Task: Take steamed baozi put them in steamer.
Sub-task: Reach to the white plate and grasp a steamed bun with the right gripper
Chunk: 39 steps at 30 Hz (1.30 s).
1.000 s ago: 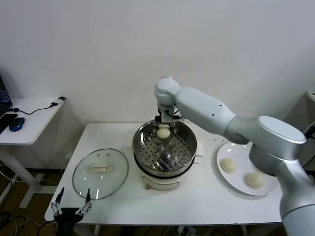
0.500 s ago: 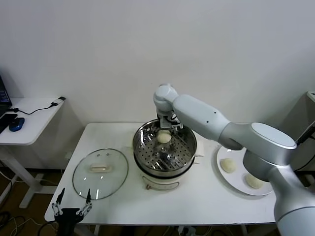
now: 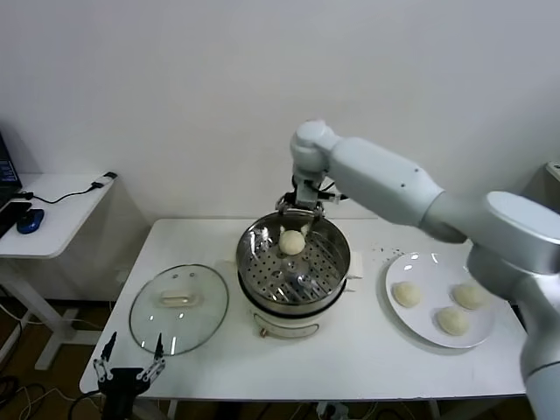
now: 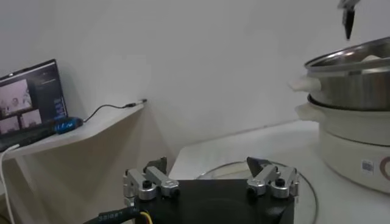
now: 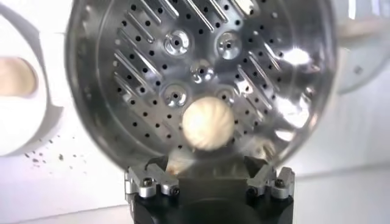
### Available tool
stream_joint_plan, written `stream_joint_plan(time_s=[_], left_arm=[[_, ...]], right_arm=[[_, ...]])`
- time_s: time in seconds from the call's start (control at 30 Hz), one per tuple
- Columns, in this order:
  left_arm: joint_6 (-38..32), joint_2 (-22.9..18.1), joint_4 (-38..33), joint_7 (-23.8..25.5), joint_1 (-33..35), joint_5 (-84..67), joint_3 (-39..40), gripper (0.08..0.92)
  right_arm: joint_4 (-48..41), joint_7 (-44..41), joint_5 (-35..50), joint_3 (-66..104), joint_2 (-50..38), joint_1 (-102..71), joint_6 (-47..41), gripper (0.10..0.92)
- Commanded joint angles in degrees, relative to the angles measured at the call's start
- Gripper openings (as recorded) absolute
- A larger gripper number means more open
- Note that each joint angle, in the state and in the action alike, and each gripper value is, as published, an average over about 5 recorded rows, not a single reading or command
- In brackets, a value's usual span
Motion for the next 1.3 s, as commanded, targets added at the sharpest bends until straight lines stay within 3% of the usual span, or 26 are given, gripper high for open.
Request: stream_joint_plan(time_s=[0.03, 0.27, 0.37, 0.8, 1.3], left_arm=[[0.1, 0.0, -0.3, 0.0, 0.0, 0.0, 0.2, 0.823], [0.2, 0.1, -0.5, -0.3, -0.3, -0.2, 0.8, 0.823], [0.2, 0.2, -0.3, -0.3, -0.3, -0.3, 0.7, 0.823], [0.8, 0.4, 0.3, -0.4, -0.1, -1.3, 0.2, 0.823], [1.3, 0.0, 1.2, -0.5, -0.4, -1.6, -0.2, 0.823]], right_arm=[[5.0, 5.9, 25.1, -14.5, -13.7, 10.9, -19.8, 0.823], [7.5, 6.4, 35.5, -18.4, -25.0, 9.4, -34.1, 0.823], [8.0, 6.7, 36.0, -16.9, -28.6, 4.6, -37.3, 0.823], [1.4, 3.6, 14.2, -0.3, -29.8, -20.4, -32.7, 0.823], [-6.9, 4.4, 10.7, 4.4, -20.2, -26.6, -31.5, 0.823]])
